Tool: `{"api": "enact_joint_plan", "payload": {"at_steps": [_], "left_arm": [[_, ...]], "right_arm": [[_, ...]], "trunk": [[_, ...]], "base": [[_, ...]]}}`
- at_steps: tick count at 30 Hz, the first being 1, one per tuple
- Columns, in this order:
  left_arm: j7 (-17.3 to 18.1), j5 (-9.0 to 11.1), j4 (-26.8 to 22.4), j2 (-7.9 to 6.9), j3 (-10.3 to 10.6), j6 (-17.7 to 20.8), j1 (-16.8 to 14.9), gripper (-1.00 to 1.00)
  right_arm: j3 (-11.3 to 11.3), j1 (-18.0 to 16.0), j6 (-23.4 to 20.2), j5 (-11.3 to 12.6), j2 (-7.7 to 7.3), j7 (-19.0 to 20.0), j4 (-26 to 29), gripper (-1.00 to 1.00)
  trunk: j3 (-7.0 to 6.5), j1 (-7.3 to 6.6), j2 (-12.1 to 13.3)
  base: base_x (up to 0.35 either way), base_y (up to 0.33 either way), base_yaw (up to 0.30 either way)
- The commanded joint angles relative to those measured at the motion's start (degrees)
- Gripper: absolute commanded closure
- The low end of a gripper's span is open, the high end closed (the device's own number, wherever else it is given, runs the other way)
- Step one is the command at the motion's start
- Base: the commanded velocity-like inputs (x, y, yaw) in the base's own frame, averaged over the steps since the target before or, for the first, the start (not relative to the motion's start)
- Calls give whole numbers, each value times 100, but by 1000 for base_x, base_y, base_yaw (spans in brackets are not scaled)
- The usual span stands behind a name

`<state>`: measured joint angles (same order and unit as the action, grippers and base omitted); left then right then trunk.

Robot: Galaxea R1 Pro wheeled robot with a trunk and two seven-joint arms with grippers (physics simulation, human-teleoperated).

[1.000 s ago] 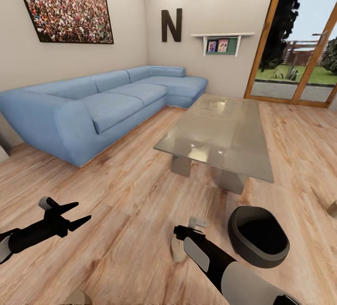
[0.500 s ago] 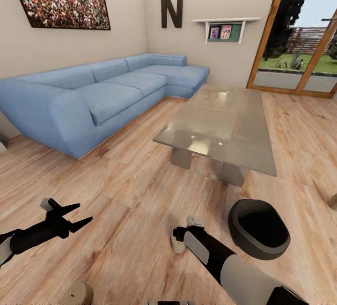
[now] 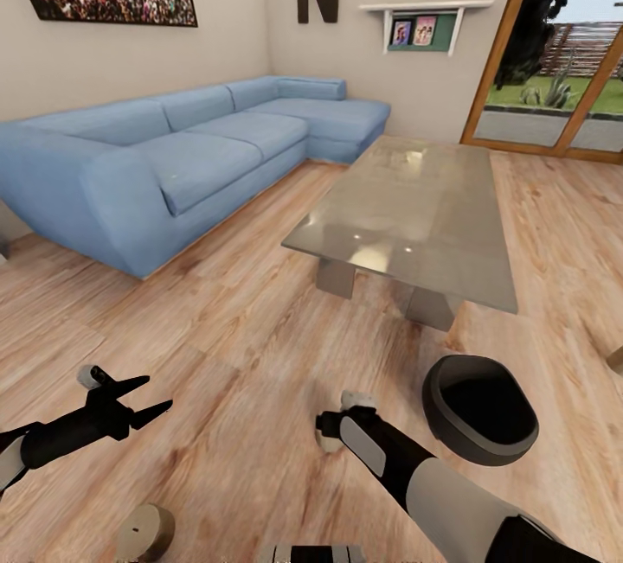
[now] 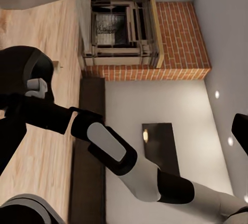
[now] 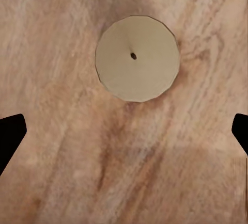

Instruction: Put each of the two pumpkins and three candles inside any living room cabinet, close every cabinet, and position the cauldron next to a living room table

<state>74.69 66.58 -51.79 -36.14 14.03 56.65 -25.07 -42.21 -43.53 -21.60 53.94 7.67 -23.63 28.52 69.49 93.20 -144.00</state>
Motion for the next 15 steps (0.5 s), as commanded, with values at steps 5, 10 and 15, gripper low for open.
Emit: {"api": "enact_joint_plan", "payload": {"at_steps": [5, 10, 15], "left_arm": [[19, 31, 3, -7, 29, 48, -6, -100], [19, 31, 2, -7, 25, 48, -6, -100], [25, 31, 2, -16, 23, 48, -6, -100]], "right_arm": [[-57, -7, -6, -112, -3, -37, 1, -100], [-59, -7, 31, -135, -5, -36, -25, -100], [-59, -7, 48, -136, -11, -36, -44, -100]], "trunk": [[116, 11, -9], [205, 22, -15], [205, 22, -15]], "base": [[0, 0, 0], [0, 0, 0], [0, 0, 0]]}}
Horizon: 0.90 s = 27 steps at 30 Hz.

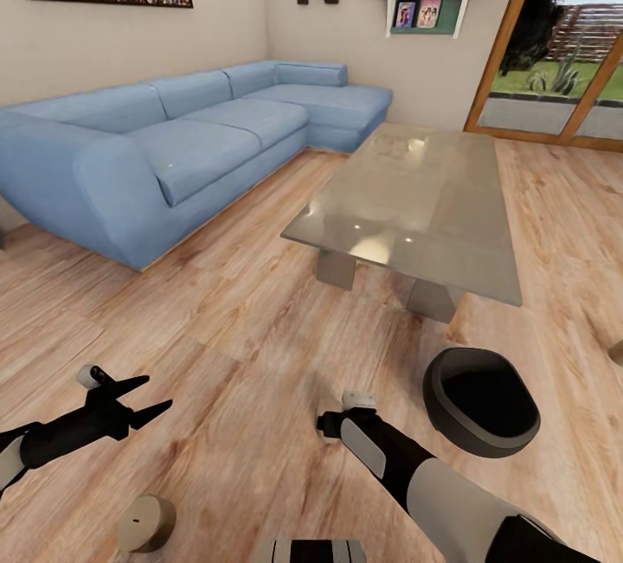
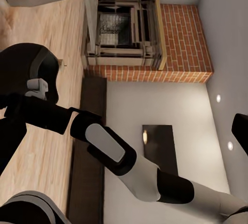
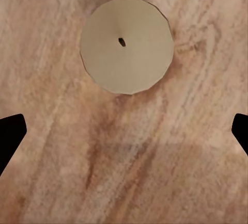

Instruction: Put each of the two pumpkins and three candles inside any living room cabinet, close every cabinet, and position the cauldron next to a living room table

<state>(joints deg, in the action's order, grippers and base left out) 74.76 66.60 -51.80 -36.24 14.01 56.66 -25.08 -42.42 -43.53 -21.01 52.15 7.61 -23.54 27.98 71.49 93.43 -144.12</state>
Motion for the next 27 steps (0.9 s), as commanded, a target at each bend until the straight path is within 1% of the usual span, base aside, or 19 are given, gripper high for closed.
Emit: {"api": "enact_joint_plan", "payload": {"at_steps": [1, 8, 13, 20, 27], "left_arm": [[19, 32, 4, -10, 24, 47, -6, -100], [21, 43, 4, -15, 31, 47, -6, -100], [21, 40, 4, -19, 31, 47, -6, -100], [21, 50, 4, -23, 31, 47, -6, -100], [21, 46, 4, -24, 31, 47, -6, -100]], "right_arm": [[-39, -6, -7, 43, -5, -45, 7, -100], [-39, -6, 0, 41, -5, -45, 5, -100], [-39, -6, 0, 42, -5, -45, 5, -100], [-39, -6, 4, 42, -5, -45, 10, -100], [-47, -6, 183, 41, -13, -44, 72, -100]], "trunk": [[5, -1, -2], [5, -1, -2], [5, -1, -2], [5, -1, -2], [5, -1, -2]], "base": [[0, 0, 0], [3, 0, 0], [121, -19, 0], [18, -5, 0], [1, 0, 0]]}}
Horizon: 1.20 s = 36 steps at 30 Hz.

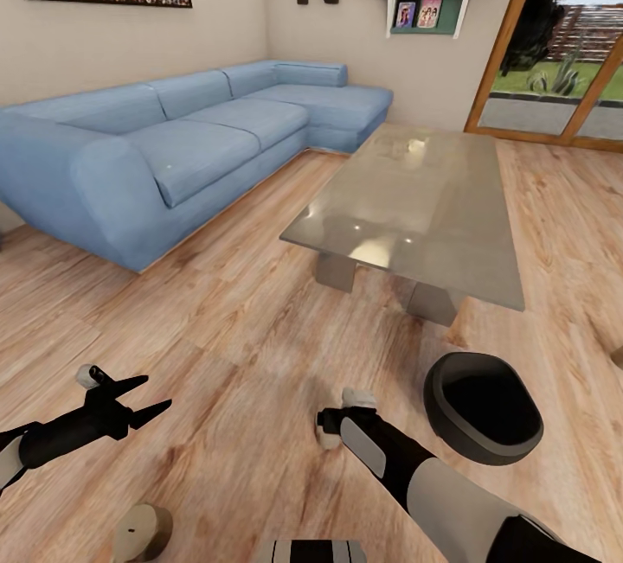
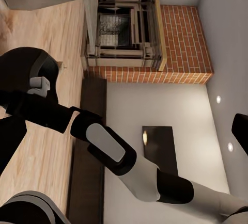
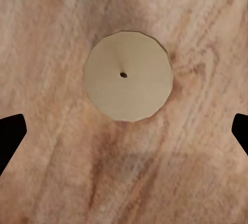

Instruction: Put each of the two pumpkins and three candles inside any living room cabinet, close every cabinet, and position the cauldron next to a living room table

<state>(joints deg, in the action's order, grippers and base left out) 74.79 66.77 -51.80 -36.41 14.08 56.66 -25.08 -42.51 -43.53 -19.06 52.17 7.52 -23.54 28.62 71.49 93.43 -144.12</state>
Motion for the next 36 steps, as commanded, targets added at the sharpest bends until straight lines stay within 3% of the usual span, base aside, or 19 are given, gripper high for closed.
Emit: {"api": "enact_joint_plan", "payload": {"at_steps": [1, 17, 36], "left_arm": [[18, 29, 4, -7, 24, 47, -6, -100], [17, 11, 4, 2, 24, 47, -6, -100], [16, 11, 4, 0, 24, 47, -6, -100]], "right_arm": [[-38, -6, -2, 39, -8, -45, 10, -100], [-38, -6, 24, 47, -23, -46, 12, -100], [-38, -6, 34, 39, -15, -46, 12, -100]], "trunk": [[5, -1, -2], [5, -1, -2], [5, -1, -2]], "base": [[-16, 0, 0], [-74, -106, 123], [102, -87, 147]]}}
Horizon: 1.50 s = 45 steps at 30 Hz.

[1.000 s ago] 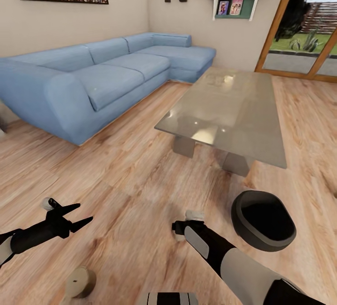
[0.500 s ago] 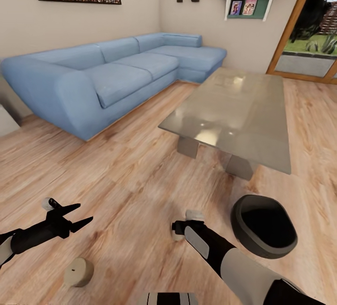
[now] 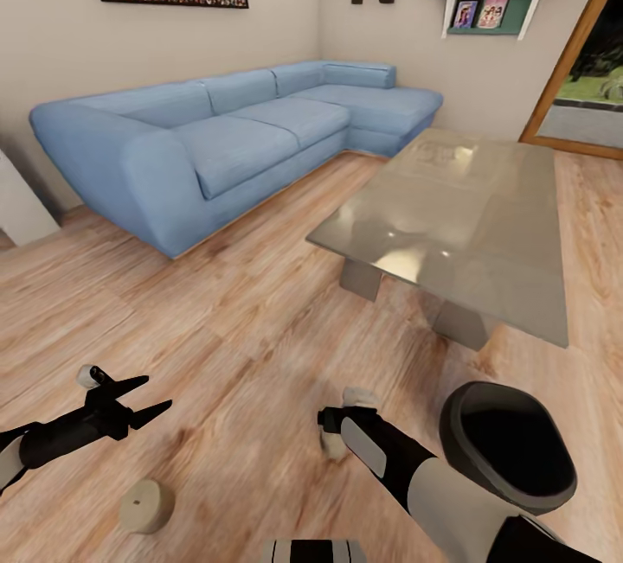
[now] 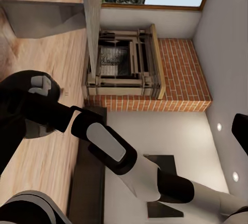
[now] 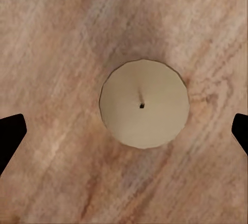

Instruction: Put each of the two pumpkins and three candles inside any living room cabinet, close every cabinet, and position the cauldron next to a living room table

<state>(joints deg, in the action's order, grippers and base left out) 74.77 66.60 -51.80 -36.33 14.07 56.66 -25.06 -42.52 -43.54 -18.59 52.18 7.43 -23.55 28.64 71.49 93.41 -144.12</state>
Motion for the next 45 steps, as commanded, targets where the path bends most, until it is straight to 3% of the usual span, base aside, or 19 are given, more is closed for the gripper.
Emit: {"api": "enact_joint_plan", "payload": {"at_steps": [1, 32, 45], "left_arm": [[19, 29, 3, -6, 25, 47, -7, -100], [20, 62, 11, -14, 25, 47, -7, -100], [20, 65, 12, -11, 25, 47, -7, -100]], "right_arm": [[-37, -5, -13, 38, -5, -44, 10, -100], [-40, -5, 90, 38, -13, -35, 10, -100], [-38, -6, 93, 38, -4, 35, 10, -100]], "trunk": [[5, 1, -2], [5, 1, -2], [293, 34, -19]], "base": [[178, -74, 81], [70, -61, 5], [0, 0, 0]]}}
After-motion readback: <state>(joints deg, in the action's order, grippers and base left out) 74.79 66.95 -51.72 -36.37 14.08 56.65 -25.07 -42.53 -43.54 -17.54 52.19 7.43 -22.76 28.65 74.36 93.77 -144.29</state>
